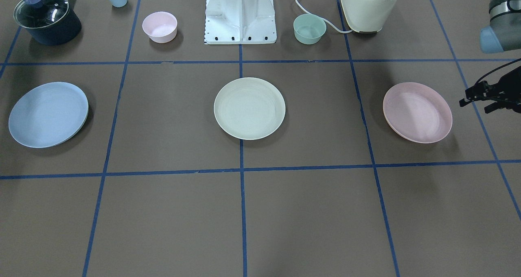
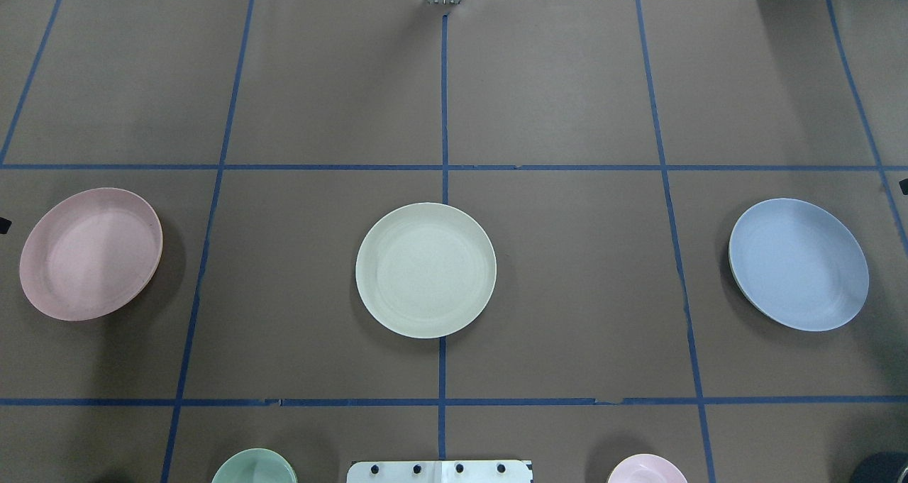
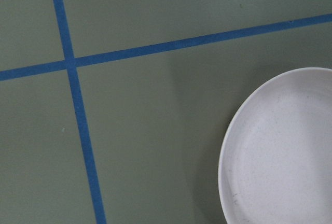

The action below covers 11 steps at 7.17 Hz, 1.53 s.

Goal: Stack three plates with pink and blue
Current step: 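Lower the left gripper to the rim of the pink plate and grasp it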

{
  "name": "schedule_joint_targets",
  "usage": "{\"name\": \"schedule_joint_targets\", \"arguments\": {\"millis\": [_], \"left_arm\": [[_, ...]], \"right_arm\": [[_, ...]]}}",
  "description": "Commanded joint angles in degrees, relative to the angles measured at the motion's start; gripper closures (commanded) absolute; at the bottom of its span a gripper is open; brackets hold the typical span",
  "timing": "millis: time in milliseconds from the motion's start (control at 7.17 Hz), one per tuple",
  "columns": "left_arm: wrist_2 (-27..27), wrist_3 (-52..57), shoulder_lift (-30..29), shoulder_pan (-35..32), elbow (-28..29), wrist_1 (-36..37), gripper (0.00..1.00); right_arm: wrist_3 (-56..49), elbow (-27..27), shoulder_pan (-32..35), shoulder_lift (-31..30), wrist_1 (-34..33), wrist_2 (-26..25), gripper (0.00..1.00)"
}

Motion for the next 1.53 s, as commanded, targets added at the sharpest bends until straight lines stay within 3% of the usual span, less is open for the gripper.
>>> {"name": "schedule_joint_targets", "arguments": {"millis": [0, 558, 698, 837, 1116, 1256, 1395], "left_arm": [[0.13, -2.66, -0.83, 3.94, 1.38, -4.96, 0.01], [0.48, -2.94, -1.8, 6.32, 4.99, -6.29, 0.01], [0.48, -2.94, -1.8, 6.32, 5.08, -6.38, 0.19], [0.22, -5.38, -1.89, 6.32, 4.99, -6.29, 0.49], [0.74, -9.52, -1.71, 6.41, 4.64, -6.29, 0.91], [0.74, -9.53, -1.71, 6.41, 4.99, -6.2, 1.0], [0.4, -9.44, -1.71, 6.41, 5.08, -6.29, 1.0]], "right_arm": [[0.17, 0.1, -0.42, 0.1, 0.03, 0.14, 0.0], [0.18, 0.1, -0.59, 0.19, 0.03, 0.06, 0.0], [0.44, 0.1, -0.6, 0.36, 0.03, 0.06, 0.0], [0.44, 0.1, -0.77, 0.45, 0.03, 0.06, 0.0], [0.35, 0.01, -0.77, 0.54, 0.03, -0.03, 0.0], [0.44, 0.1, -0.77, 0.54, 0.03, -0.03, 0.0], [0.35, 0.1, -0.77, 0.54, 0.03, -0.03, 0.0]]}}
